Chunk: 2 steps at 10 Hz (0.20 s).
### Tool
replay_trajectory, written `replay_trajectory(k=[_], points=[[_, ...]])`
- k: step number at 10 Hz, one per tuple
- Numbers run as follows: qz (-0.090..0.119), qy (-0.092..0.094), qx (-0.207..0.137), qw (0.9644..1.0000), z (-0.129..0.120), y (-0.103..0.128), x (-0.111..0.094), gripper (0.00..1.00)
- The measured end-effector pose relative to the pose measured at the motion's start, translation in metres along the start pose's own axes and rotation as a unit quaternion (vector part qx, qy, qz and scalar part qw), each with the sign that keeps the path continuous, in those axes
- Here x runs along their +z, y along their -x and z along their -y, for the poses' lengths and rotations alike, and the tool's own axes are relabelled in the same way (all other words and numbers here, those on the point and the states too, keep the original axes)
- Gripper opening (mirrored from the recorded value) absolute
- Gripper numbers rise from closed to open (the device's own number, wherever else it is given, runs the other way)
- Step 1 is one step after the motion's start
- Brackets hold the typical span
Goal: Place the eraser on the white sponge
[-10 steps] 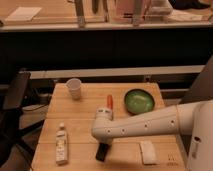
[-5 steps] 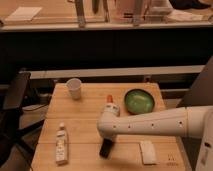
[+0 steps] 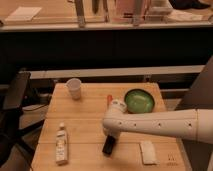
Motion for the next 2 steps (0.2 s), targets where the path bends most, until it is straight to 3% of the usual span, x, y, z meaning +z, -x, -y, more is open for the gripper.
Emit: replay_trajectory(k=[2], points=[[-0.003,-0.006,0.009,0.9999,-0.0141,-0.0134,-0.0071,0.05]])
